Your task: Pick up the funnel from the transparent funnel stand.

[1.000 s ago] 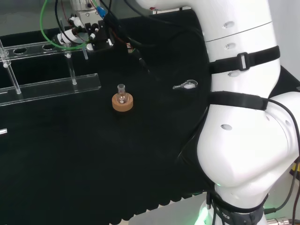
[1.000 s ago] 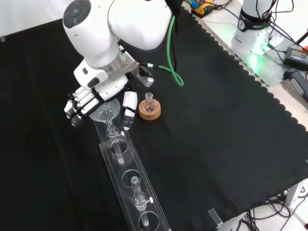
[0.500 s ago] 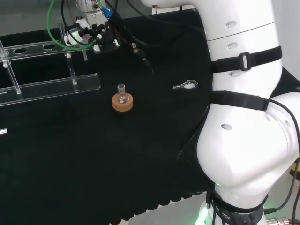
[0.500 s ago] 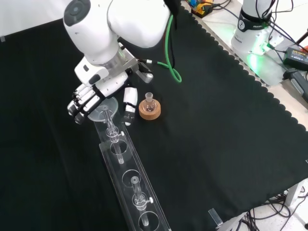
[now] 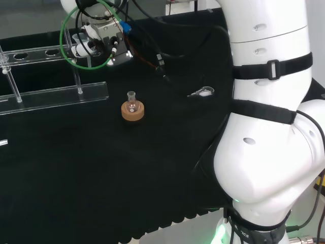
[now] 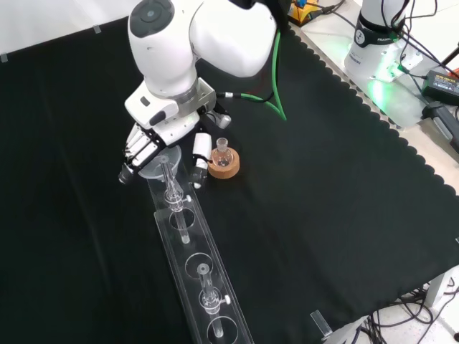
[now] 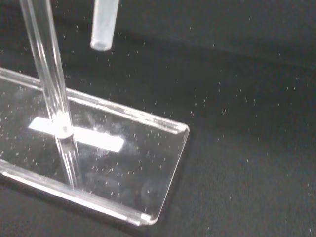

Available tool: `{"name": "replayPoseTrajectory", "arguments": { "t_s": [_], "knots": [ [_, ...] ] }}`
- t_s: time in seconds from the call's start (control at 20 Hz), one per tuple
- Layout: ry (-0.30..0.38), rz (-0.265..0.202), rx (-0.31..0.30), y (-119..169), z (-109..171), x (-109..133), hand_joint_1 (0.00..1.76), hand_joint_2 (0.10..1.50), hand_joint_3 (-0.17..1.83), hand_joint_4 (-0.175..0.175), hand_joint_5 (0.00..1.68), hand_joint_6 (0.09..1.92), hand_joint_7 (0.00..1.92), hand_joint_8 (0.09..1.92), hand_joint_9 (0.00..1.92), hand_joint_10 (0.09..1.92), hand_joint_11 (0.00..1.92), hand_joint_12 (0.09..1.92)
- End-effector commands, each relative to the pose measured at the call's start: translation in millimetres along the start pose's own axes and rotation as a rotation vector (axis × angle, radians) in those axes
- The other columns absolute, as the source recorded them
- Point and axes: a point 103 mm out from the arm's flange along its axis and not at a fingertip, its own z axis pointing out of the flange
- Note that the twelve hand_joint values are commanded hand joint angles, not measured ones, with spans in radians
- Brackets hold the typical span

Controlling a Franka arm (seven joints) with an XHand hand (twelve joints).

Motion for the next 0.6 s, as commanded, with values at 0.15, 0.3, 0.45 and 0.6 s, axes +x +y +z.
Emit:
{"name": "replayPoseTrajectory", "arguments": {
  "t_s": [0.15, 0.3, 0.45, 0.6],
  "knots": [
    [-0.039, -0.135, -0.222, 7, -11, -10, 0.35, 0.94, 0.10, -0.168, 0.64, 0.66, 0.82, 1.30, 1.09, 1.17, 1.27, 1.31],
    [-0.093, -0.141, -0.339, 0, -12, -12, 0.64, 0.92, 0.11, -0.175, 0.75, 0.93, 1.13, 1.38, 1.38, 1.19, 1.52, 1.27],
    [-0.143, -0.167, -0.469, -10, -13, -10, 0.93, 0.89, 0.12, -0.175, 1.05, 0.83, 1.44, 1.23, 1.67, 1.12, 1.78, 1.18],
    [-0.160, -0.163, -0.557, -12, -15, -12, 1.16, 0.76, 0.38, -0.165, 1.34, 0.45, 1.62, 1.06, 1.82, 0.99, 1.90, 1.18]
  ]
}}
